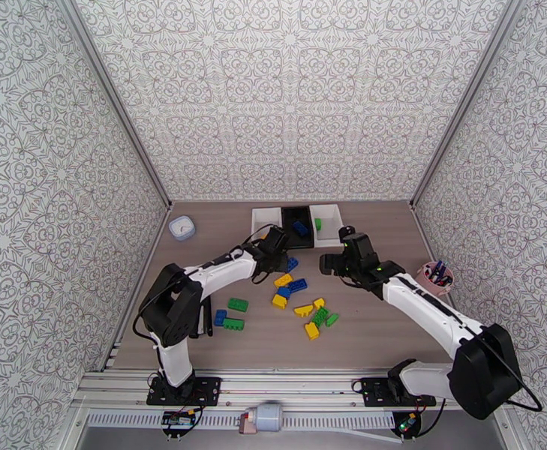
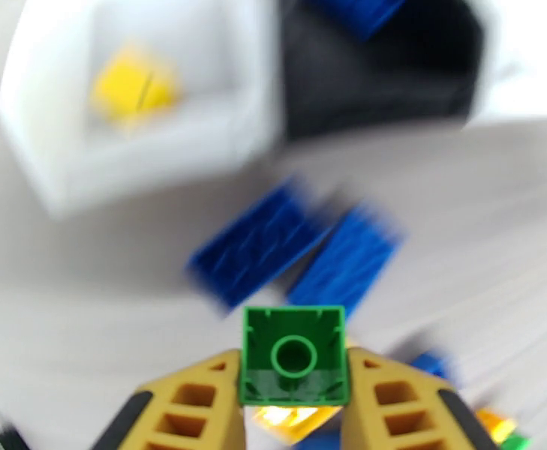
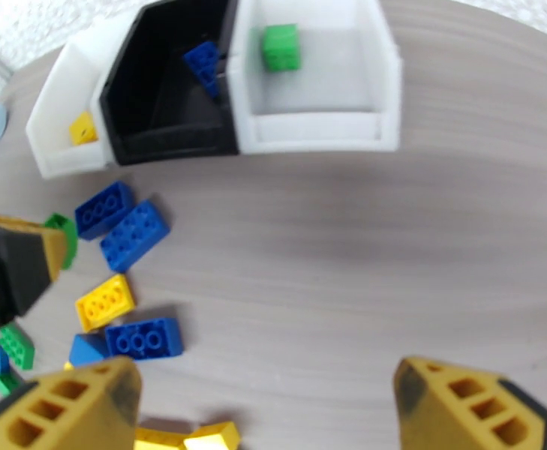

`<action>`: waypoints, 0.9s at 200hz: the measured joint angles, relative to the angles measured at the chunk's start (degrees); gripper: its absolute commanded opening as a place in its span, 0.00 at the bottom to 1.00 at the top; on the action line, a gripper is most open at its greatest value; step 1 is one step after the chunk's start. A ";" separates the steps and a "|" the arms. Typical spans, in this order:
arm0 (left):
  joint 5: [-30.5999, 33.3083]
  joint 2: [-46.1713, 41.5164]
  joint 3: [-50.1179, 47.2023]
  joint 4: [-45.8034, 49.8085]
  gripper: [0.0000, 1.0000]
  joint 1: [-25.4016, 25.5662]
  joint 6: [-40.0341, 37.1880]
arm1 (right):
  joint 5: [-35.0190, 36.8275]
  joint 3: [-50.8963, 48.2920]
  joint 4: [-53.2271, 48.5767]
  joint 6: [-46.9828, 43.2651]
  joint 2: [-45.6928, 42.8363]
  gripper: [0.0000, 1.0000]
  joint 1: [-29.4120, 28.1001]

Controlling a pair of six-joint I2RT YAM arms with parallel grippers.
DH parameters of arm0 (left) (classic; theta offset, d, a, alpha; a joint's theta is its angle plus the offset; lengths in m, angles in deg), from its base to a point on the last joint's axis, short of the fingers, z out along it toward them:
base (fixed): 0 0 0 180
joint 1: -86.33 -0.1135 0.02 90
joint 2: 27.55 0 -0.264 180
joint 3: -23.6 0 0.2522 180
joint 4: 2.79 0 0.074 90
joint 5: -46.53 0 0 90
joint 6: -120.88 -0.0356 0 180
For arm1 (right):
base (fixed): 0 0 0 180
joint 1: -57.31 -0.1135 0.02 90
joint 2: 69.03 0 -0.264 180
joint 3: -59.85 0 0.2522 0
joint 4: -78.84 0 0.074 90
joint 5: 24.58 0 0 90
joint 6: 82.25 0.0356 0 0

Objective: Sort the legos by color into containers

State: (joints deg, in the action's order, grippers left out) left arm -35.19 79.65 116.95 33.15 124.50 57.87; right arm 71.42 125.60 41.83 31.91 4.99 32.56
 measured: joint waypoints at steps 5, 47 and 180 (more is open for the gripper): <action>-0.33 0.37 1.36 -0.85 0.28 0.07 -0.42 | 0.28 -0.33 0.07 0.33 -0.39 0.91 0.33; -3.19 9.05 15.39 -4.46 0.28 0.76 -3.89 | 1.49 -2.10 0.52 2.21 -1.92 0.91 1.99; -8.17 39.65 57.27 0.55 0.52 -0.70 -5.22 | 1.16 0.74 0.50 -1.53 3.26 0.92 3.30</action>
State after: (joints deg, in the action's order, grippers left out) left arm -43.37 119.30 174.22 33.69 123.81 52.64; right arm 72.57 126.34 42.34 30.38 8.24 35.86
